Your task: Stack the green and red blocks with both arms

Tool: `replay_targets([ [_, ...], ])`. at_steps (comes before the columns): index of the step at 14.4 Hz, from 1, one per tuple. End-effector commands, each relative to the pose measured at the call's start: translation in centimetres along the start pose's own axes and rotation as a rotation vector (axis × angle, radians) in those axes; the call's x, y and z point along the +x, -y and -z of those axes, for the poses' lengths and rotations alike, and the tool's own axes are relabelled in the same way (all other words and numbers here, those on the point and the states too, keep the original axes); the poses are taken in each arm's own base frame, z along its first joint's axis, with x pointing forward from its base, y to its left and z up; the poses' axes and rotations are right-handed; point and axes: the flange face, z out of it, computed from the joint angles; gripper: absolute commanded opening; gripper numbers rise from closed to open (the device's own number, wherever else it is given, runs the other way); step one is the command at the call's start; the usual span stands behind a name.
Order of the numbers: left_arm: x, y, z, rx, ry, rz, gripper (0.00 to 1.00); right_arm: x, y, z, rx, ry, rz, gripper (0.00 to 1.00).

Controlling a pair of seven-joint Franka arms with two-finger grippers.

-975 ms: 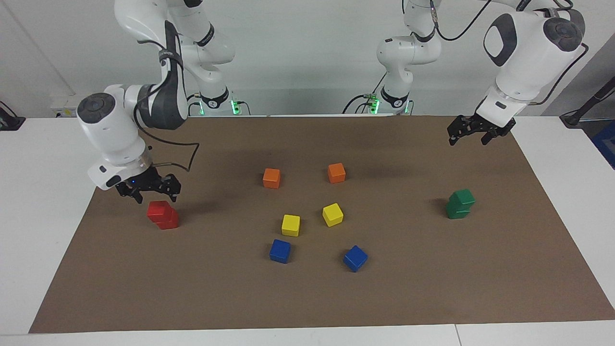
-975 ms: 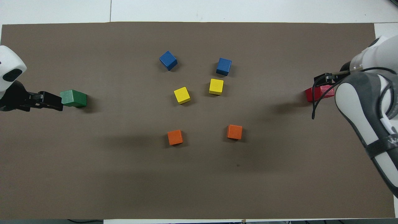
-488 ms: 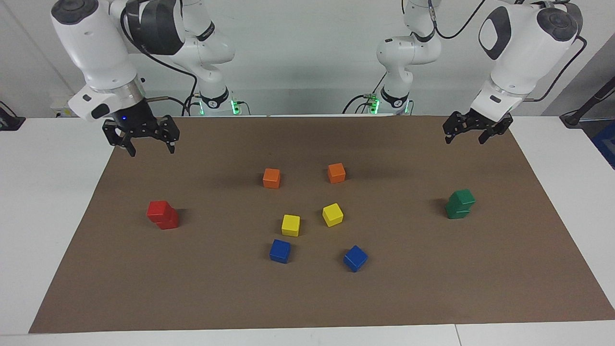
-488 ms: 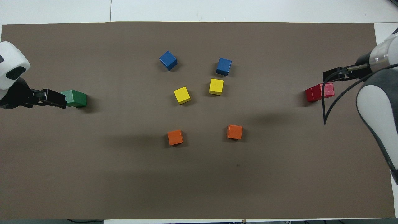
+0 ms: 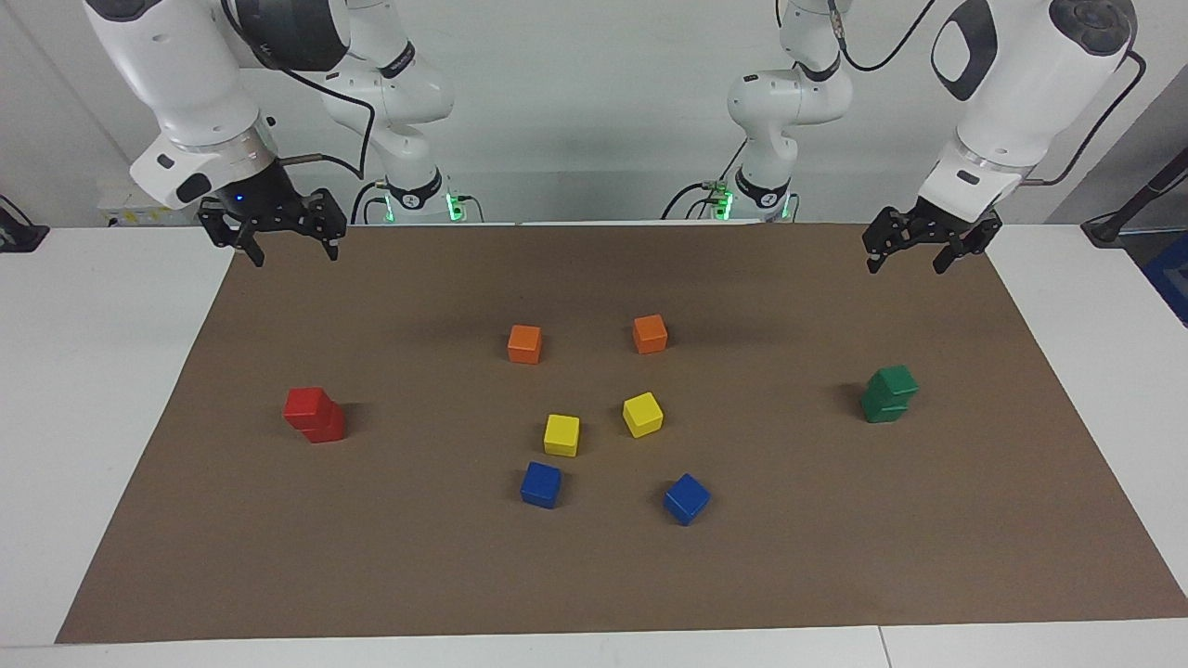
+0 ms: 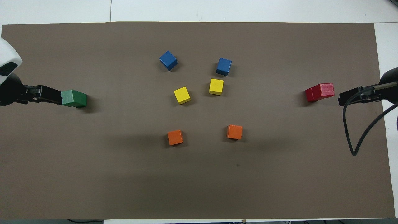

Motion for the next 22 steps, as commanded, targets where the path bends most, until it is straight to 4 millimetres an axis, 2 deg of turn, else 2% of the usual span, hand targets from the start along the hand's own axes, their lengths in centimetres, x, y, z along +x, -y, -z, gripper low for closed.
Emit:
replay_targets([
  [1, -0.2, 0.1, 0.8, 0.003, 0.007, 0.01, 1.0, 0.2, -0.1, 0.3, 0.0, -0.002, -0.018, 1.0],
  [3, -0.2, 0.2, 1.0, 0.001, 0.013, 0.011, 1.0, 0.3, -0.1, 0.3, -0.002, -0.004, -0.019, 1.0],
  [4, -0.2, 0.2, 1.0, 0.001, 0.012, 0.013, 1.0, 0.4, 0.9, 0.4, -0.006, -0.009, -0.001, 1.0],
  [6, -0.2, 0.2, 0.9, 0.001, 0.015, 0.013, 1.0, 0.4, 0.1, 0.4, -0.006, -0.016, -0.015, 1.0],
  [7, -0.2, 0.2, 0.9, 0.001, 0.016, 0.013, 1.0, 0.4, 0.5, 0.4, -0.006, -0.016, -0.007, 1.0],
  [12, -0.2, 0.2, 0.9, 0.001, 0.007, 0.015, 1.0, 0.4, -0.3, 0.3, -0.003, -0.013, -0.021, 1.0],
  [22, -0.1, 0.1, 0.8, 0.001, 0.003, 0.015, 1.0, 0.2, -0.7, 0.3, 0.0, -0.007, -0.028, 1.0],
])
